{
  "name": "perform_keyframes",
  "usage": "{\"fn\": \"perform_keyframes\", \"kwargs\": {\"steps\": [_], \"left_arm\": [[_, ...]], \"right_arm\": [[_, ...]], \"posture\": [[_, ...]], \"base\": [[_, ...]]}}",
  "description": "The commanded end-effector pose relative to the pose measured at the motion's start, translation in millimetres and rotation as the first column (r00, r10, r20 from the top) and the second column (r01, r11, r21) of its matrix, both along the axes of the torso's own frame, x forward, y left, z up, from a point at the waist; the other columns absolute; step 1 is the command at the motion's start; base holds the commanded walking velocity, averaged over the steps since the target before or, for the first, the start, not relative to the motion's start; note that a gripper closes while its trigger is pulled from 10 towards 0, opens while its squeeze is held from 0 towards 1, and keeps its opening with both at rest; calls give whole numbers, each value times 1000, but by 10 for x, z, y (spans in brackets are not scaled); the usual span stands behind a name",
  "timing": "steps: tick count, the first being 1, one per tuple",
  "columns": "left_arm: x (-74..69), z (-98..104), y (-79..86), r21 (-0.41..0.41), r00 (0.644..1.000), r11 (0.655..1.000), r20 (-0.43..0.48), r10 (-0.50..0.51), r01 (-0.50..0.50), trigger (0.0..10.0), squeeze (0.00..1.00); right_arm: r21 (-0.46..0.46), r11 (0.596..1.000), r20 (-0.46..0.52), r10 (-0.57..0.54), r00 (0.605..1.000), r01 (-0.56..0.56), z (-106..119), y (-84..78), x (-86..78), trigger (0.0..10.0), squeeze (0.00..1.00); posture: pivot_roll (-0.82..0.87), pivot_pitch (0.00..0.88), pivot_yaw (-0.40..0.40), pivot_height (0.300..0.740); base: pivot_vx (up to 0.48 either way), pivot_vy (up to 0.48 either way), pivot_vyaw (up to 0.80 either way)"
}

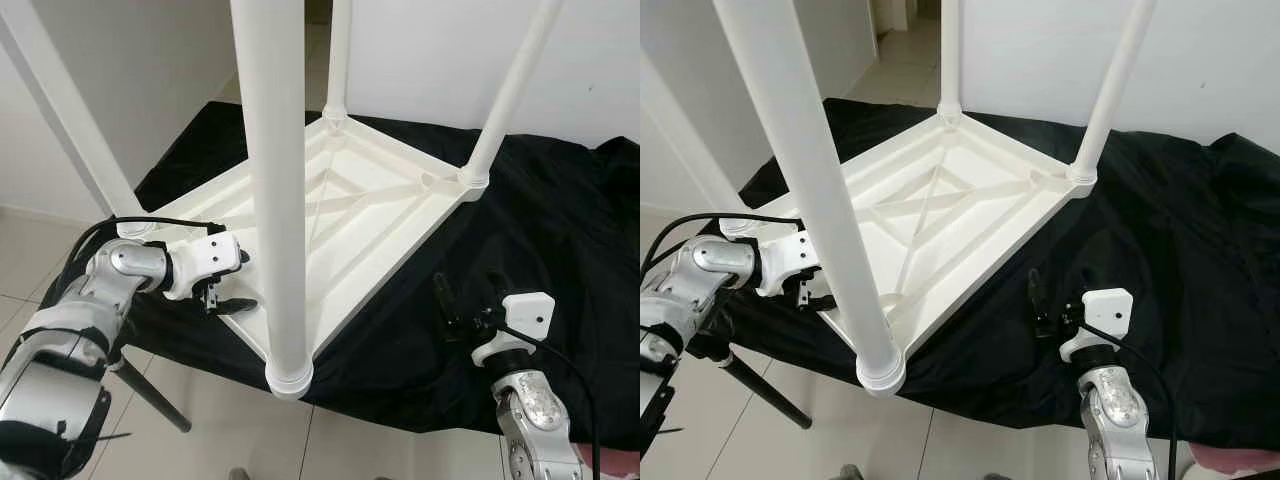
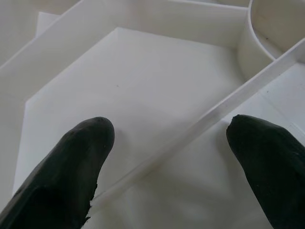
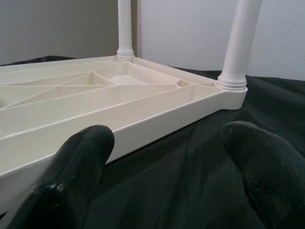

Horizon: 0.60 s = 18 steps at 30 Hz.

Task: Building children table

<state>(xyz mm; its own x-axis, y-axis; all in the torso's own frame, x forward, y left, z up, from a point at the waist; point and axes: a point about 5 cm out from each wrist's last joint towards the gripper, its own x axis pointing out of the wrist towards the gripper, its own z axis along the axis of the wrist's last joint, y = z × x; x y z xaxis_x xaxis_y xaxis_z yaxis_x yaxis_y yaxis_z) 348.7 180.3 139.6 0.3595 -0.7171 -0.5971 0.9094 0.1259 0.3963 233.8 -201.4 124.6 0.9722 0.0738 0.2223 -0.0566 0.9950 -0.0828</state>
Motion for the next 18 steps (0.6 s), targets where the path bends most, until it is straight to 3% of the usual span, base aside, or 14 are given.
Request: {"fn": "perform_keyframes", "kwargs": {"steps": [1, 10, 12, 15, 16, 18], "left_arm": [[4, -121, 34, 53, 998, 997, -6, 61, -60, 10000, 0], [76, -96, -63, -22, 993, 995, -63, 100, -102, 10000, 0], [91, -66, -120, -136, 980, 982, -170, 105, -129, 10000, 0], [91, -66, -120, -136, 980, 982, -170, 105, -129, 10000, 0], [112, -6, -165, -219, 968, 965, -237, 88, -141, 10000, 0], [119, 15, -174, -230, 967, 963, -241, 81, -138, 10000, 0]], "right_arm": [[-2, 1000, -14, -2, 1000, 2, -21, 18, 1, 10000, 0], [-9, 1000, -21, -9, 1000, 9, -38, 24, -7, 10000, 0], [-10, 1000, -20, -14, 1000, 14, -39, 26, -12, 10000, 0], [-10, 1000, -20, -14, 1000, 14, -39, 26, -12, 10000, 0], [0, 1000, -15, -16, 1000, 16, -29, 45, -1, 10000, 0], [7, 1000, -12, -17, 1000, 17, -22, 57, 7, 10000, 0]], "posture": [[-83, 0, 32, 740], [-95, 0, 48, 740], [-100, 0, 53, 740], [-100, 0, 53, 740], [-105, 0, 60, 740], [-104, 0, 61, 740]], "base": [[0, 0, 0], [0, 0, 0], [0, 0, 0], [0, 0, 0], [0, 0, 0], [0, 0, 0]]}}
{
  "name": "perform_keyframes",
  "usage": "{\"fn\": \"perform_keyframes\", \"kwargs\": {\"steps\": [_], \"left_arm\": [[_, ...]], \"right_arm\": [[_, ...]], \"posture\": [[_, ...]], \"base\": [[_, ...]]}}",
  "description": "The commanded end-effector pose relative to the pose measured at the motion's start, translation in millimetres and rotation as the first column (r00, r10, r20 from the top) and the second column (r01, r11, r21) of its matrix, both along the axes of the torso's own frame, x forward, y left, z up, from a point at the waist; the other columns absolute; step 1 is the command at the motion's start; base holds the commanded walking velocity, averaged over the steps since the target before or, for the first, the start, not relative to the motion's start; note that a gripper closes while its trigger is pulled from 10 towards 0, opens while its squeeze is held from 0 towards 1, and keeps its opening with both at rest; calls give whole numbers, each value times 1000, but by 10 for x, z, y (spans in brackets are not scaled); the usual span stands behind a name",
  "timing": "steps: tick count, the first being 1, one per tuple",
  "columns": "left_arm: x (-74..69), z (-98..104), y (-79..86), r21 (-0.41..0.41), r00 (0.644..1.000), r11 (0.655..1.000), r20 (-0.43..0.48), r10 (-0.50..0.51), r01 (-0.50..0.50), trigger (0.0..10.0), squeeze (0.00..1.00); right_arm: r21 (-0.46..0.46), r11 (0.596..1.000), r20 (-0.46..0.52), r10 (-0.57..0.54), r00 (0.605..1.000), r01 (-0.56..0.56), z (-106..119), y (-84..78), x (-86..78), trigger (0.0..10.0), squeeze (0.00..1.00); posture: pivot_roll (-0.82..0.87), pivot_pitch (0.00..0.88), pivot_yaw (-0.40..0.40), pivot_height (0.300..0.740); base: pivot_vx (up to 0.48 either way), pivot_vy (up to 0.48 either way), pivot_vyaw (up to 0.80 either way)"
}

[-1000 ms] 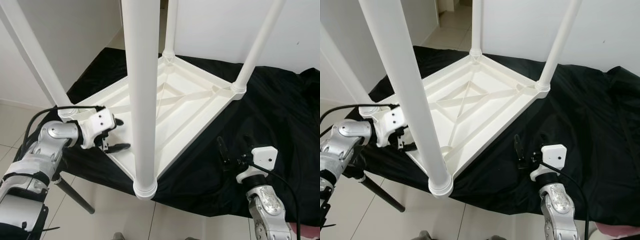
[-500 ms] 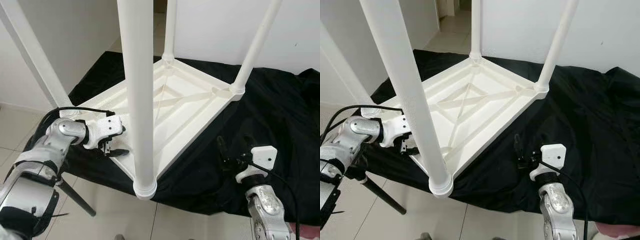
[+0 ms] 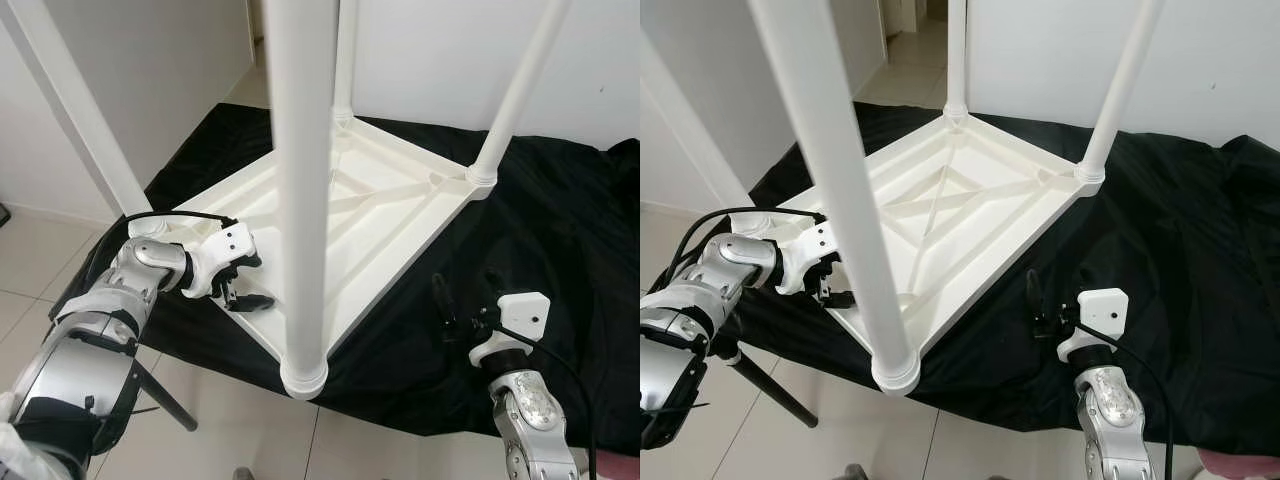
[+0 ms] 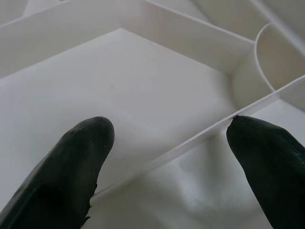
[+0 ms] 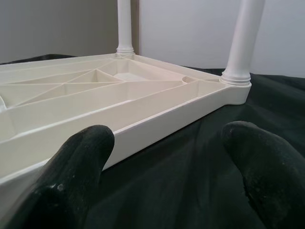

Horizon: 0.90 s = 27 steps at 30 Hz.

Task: Building children table

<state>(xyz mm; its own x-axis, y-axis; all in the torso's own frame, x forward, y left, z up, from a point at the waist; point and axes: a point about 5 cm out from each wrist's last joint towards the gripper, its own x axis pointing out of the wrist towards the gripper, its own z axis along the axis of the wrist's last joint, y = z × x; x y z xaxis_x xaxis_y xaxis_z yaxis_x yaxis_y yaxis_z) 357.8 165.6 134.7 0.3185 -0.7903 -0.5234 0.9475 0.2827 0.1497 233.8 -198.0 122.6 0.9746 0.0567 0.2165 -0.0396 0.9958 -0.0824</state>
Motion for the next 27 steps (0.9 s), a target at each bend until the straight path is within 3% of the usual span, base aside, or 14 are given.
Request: {"fn": "perform_keyframes", "kwargs": {"steps": [1, 2, 5, 6, 7, 8, 9, 10, 18, 19, 21, 22, 27], "left_arm": [[29, 65, -26, -53, 1000, 999, -10, 6, -7, 10000, 0], [33, 94, -43, -76, 1000, 997, -22, -6, 5, 8039, 0], [33, 94, -43, -76, 1000, 997, -22, -6, 5, 8039, 0], [40, 118, -54, -95, 999, 995, -42, -11, 7, 9176, 0], [43, 135, -56, -103, 999, 995, -48, -18, 13, 8510, 0], [43, 135, -56, -103, 999, 995, -48, -18, 13, 8510, 0], [46, 146, -57, -109, 998, 994, -58, -23, 17, 6745, 0], [36, 137, -58, -95, 997, 995, -64, -40, 34, 10000, 0], [-4, 99, -84, -84, 990, 992, -105, -98, 89, 10000, 0], [-5, 115, -88, -96, 987, 991, -118, -109, 98, 10000, 525], [-6, 128, -91, -104, 985, 989, -127, -119, 106, 10000, 525], [-12, 152, -82, -119, 980, 985, -144, -139, 122, 10000, 1000], [-45, 179, -39, -122, 965, 977, -172, -196, 176, 10000, 1000]], "right_arm": [[7, 1000, -6, 1, 1000, -1, -2, 24, 7, 10000, 0], [11, 1000, -5, 3, 1000, -3, -1, 47, 14, 10000, 0], [11, 1000, -5, 3, 1000, -3, -1, 47, 14, 10000, 0], [12, 1000, -4, 13, 1000, -13, -3, 77, 17, 10000, 0], [12, 1000, -5, 17, 1000, -17, -12, 97, 20, 10000, 0], [12, 1000, -5, 17, 1000, -17, -12, 97, 20, 10000, 0], [13, 1000, -6, 18, 1000, -18, -18, 106, 21, 10000, 0], [13, 1000, -7, 18, 1000, -18, -23, 111, 23, 10000, 0], [12, 1000, -7, 18, 1000, -18, -30, 123, 33, 10000, 0], [11, 1000, -7, 18, 1000, -17, -31, 124, 35, 10000, 0], [10, 1000, -7, 17, 1000, -17, -31, 124, 35, 10000, 0], [10, 1000, -8, 14, 1000, -13, -34, 115, 33, 10000, 0], [13, 1000, -9, 8, 1000, -8, -41, 114, 25, 10000, 0]], "posture": [[-104, 0, 61, 740], [-104, 0, 61, 740], [-104, 0, 61, 740], [-102, 0, 66, 740], [-100, 0, 73, 740], [-100, 0, 73, 740], [-100, 0, 73, 740], [-101, 0, 80, 740], [-105, 0, 85, 740], [-104, 0, 86, 740], [-104, 0, 86, 740], [-105, 0, 87, 740], [-104, 0, 87, 740]], "base": [[0, 0, 0], [0, 0, 0], [0, 0, 0], [0, 0, 0], [0, 0, 0], [0, 0, 0], [0, 0, 0], [0, 0, 0], [0, 0, 0], [0, 0, 0], [0, 0, 0], [0, 0, 0], [0, 0, 0]]}}
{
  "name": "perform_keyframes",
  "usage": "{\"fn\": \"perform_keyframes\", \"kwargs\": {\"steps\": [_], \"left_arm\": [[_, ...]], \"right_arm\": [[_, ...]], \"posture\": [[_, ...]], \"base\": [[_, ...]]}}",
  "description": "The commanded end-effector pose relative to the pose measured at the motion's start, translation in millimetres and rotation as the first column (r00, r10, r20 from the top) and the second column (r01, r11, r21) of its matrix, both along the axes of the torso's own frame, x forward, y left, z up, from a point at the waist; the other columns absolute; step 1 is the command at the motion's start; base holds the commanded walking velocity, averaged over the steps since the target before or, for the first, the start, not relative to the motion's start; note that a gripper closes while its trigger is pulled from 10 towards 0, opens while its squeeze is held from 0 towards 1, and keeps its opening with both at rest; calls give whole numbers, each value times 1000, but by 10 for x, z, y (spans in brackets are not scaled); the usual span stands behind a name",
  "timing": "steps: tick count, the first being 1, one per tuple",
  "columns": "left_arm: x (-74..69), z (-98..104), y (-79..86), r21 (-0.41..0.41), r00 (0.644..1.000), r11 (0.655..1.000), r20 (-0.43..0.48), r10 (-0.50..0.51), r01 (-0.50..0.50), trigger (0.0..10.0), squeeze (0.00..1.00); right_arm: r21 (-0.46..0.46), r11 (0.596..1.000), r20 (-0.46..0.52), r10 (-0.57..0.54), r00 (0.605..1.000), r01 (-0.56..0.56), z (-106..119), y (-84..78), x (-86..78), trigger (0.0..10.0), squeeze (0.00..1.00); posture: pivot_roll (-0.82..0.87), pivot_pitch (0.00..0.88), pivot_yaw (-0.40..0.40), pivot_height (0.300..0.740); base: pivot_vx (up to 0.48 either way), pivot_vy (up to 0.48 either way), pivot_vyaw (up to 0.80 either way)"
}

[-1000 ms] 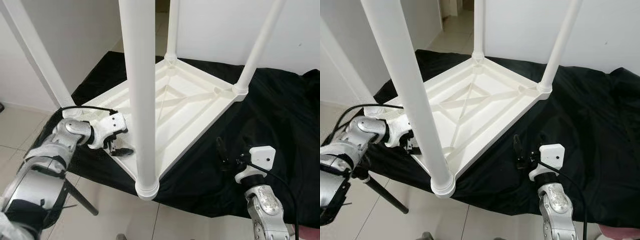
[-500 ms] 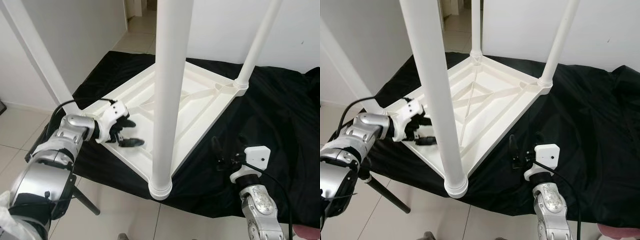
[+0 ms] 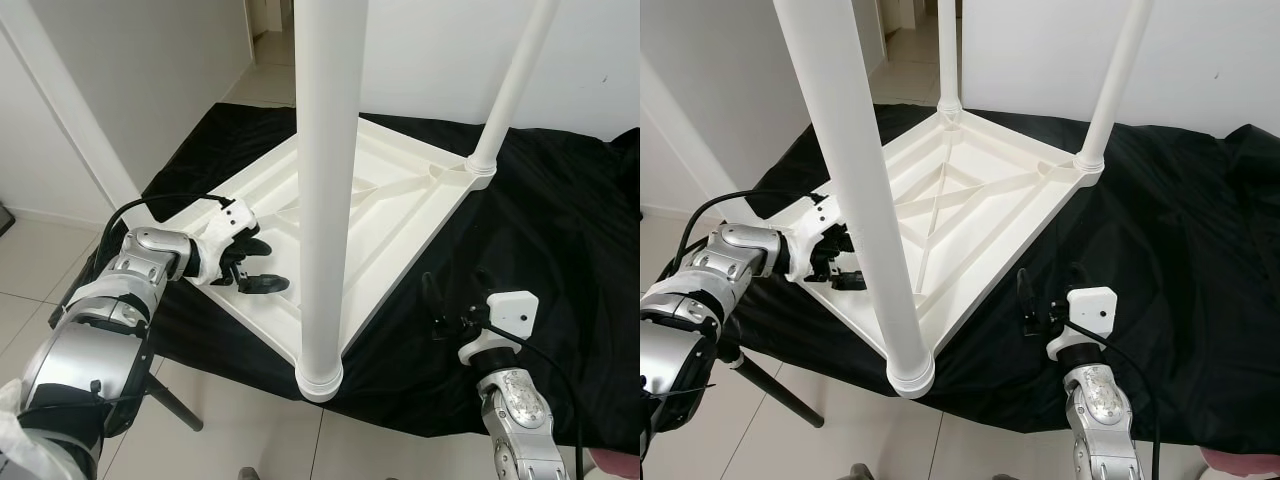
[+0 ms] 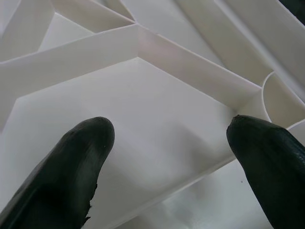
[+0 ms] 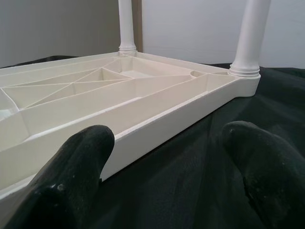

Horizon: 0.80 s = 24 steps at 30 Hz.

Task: Building children table

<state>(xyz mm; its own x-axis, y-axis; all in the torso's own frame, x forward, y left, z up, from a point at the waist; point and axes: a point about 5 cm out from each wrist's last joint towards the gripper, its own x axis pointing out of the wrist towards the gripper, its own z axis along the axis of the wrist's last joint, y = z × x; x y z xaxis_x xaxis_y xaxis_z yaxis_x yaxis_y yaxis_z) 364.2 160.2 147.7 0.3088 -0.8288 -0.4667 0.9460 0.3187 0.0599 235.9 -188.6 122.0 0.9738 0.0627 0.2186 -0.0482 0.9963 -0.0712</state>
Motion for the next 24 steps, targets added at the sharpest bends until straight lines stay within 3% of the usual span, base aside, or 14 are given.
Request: {"fn": "perform_keyframes", "kwargs": {"steps": [1, 3, 4, 7, 8, 14, 17, 20, 21, 24], "left_arm": [[-109, 48, 15, -32, 970, 976, -107, -220, 217, 10000, 1000], [-128, 37, 29, -14, 965, 970, -98, -244, 244, 10000, 1000], [-139, 17, 36, 7, 964, 968, -94, -250, 252, 10000, 333], [-144, 1, 41, 22, 963, 967, -93, -252, 255, 10000, 333], [-160, -12, 48, 32, 958, 962, -97, -268, 272, 10000, 0], [-226, -83, 106, 98, 940, 938, -118, -322, 333, 10000, 0], [-253, -120, 122, 133, 933, 925, -115, -341, 355, 10000, 0], [-260, -128, 126, 132, 931, 924, -125, -344, 359, 10000, 0], [-283, -161, 144, 144, 926, 918, -136, -352, 370, 10000, 0], [-304, -184, 151, 150, 921, 911, -140, -365, 384, 10000, 0]], "right_arm": [[1, 1000, -11, -1, 1000, 1, -35, 20, 4, 10000, 0], [3, 1000, -11, 0, 1000, 0, -38, 32, 3, 10000, 0], [4, 1000, -11, 2, 1000, -2, -41, 41, 4, 10000, 0], [5, 1000, -12, 3, 1000, -3, -43, 47, 6, 10000, 0], [6, 1000, -10, 4, 1000, -3, -40, 47, 10, 10000, 0], [17, 1000, 2, 15, 1000, -15, -15, 52, -1, 10000, 0], [110, 994, 17, 9, 1000, -10, 11, 81, -17, 10000, 0], [145, 989, 23, 7, 1000, -10, 28, 99, -16, 10000, 0], [199, 980, 31, 13, 999, -19, 58, 171, -9, 10000, 0], [210, 977, 32, 22, 999, -28, 60, 221, -8, 10000, 0]], "posture": [[-104, 0, 87, 740], [-101, 0, 84, 740], [-100, 0, 83, 740], [-100, 0, 83, 740], [-101, 0, 80, 740], [-102, 0, 73, 740], [-101, 0, 70, 740], [-102, 0, 69, 740], [-103, 0, 69, 740], [-104, 0, 67, 740]], "base": [[0, 0, 0], [0, 0, 0], [0, 0, 0], [0, 0, 0], [0, 0, 0], [0, 0, 0], [0, 0, 0], [0, 0, 0], [0, 0, 0], [0, 0, 0]]}}
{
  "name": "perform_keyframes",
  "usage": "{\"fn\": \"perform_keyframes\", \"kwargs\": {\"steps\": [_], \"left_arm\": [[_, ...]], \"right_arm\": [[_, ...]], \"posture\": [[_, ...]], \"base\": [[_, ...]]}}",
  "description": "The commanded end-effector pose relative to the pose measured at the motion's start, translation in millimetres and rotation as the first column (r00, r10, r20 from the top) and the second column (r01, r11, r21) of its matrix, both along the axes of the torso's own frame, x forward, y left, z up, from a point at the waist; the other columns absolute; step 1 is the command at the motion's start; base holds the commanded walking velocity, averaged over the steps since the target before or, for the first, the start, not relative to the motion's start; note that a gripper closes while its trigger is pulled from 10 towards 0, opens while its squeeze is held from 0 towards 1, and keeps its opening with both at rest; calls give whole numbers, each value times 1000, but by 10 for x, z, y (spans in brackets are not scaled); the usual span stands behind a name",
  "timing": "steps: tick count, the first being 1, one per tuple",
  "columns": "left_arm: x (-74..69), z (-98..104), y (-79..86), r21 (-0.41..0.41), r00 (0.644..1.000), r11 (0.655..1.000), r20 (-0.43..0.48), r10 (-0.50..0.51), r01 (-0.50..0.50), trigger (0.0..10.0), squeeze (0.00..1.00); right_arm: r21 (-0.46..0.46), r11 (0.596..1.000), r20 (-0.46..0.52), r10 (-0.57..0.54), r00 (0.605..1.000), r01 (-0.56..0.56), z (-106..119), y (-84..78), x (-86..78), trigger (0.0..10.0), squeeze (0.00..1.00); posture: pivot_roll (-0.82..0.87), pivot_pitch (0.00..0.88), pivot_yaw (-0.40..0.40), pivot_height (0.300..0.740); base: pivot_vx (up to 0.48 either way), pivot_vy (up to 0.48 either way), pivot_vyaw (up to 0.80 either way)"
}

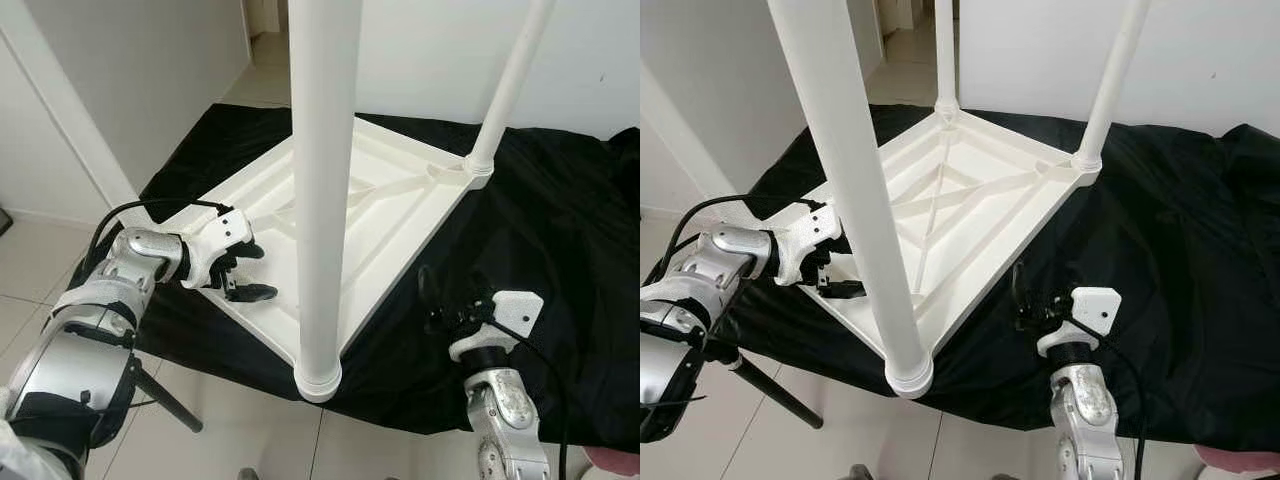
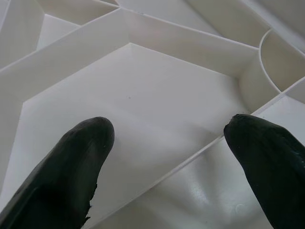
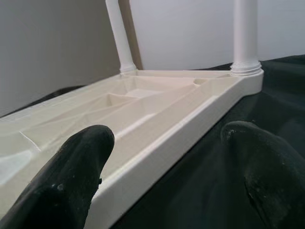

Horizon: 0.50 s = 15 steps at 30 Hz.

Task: Building children table

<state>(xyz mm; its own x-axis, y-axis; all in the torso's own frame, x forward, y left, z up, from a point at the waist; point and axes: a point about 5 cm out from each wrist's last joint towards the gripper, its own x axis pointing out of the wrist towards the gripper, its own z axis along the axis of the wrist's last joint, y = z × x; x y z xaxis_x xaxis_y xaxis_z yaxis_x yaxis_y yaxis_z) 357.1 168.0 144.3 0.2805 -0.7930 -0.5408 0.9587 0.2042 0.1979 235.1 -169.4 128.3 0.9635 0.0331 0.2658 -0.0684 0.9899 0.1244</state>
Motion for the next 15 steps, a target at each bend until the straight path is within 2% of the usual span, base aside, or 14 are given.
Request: {"fn": "perform_keyframes", "kwargs": {"steps": [1, 7, 15], "left_arm": [[-239, -148, 80, 43, 937, 959, -232, -261, 278, 10000, 0], [-207, -68, 98, 8, 947, 967, -203, -248, 255, 10000, 0], [-227, -19, 83, -61, 940, 961, -196, -278, 271, 10000, 0]], "right_arm": [[13, 1000, -11, 9, 1000, -9, -10, 41, -2, 10000, 0], [17, 1000, -9, 6, 1000, -6, -3, 29, -19, 10000, 0], [24, 1000, -13, 5, 1000, -5, 4, 32, -10, 10000, 0]], "posture": [[-105, 0, 69, 740], [-106, 0, 69, 740], [-99, 0, 54, 740]], "base": [[0, 0, 0], [0, 0, 0], [0, 0, 0]]}}
